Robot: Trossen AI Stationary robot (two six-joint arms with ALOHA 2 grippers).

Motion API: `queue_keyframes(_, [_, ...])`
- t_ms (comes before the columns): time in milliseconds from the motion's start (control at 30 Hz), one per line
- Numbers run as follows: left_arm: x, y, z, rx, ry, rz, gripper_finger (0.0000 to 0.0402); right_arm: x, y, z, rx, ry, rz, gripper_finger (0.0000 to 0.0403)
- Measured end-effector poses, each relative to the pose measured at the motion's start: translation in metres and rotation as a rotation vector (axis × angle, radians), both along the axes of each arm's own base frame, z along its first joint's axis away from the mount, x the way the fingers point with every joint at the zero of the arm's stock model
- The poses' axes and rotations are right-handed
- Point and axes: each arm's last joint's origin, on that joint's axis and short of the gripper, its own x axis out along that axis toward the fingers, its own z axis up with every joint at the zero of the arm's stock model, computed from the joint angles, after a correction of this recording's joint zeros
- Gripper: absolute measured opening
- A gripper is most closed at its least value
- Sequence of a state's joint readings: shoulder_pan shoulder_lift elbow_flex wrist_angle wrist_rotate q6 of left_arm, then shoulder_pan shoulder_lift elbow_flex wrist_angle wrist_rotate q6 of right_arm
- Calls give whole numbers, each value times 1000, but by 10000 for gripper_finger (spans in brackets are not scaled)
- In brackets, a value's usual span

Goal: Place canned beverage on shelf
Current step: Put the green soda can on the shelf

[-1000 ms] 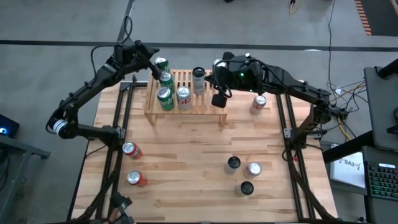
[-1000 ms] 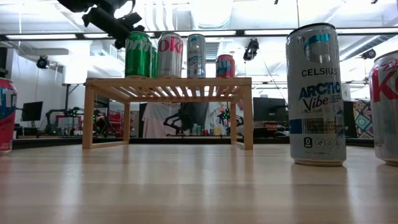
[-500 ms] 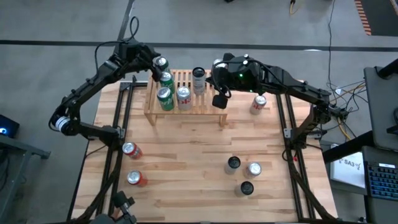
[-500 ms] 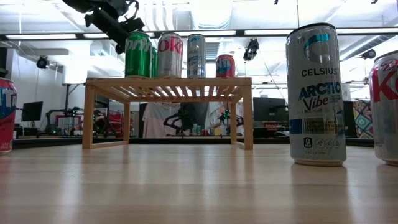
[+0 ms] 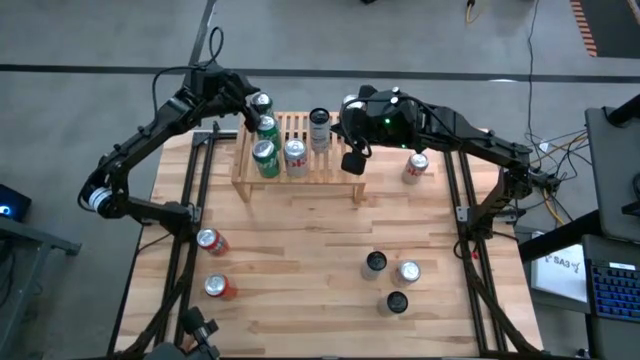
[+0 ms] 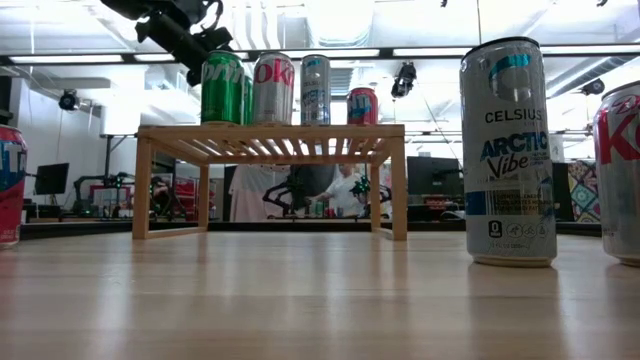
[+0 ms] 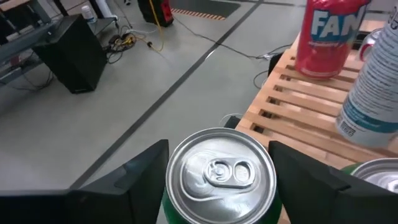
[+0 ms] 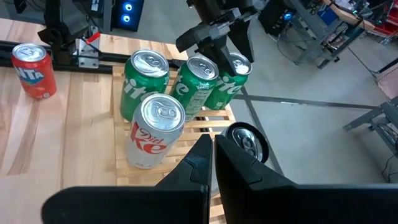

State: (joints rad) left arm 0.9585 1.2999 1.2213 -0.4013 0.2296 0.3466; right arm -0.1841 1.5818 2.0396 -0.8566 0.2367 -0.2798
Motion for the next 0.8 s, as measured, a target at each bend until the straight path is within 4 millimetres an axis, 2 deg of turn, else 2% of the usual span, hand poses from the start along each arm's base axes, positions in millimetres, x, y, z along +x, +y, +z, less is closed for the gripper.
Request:
queue_keyframes(467, [-1,1,-1,7,23,29,186,0,0,0,8,0,-4,9])
queue_keyframes(800, [-1,1,-1,1,22,32,201,0,0,-1,17,0,-8,9])
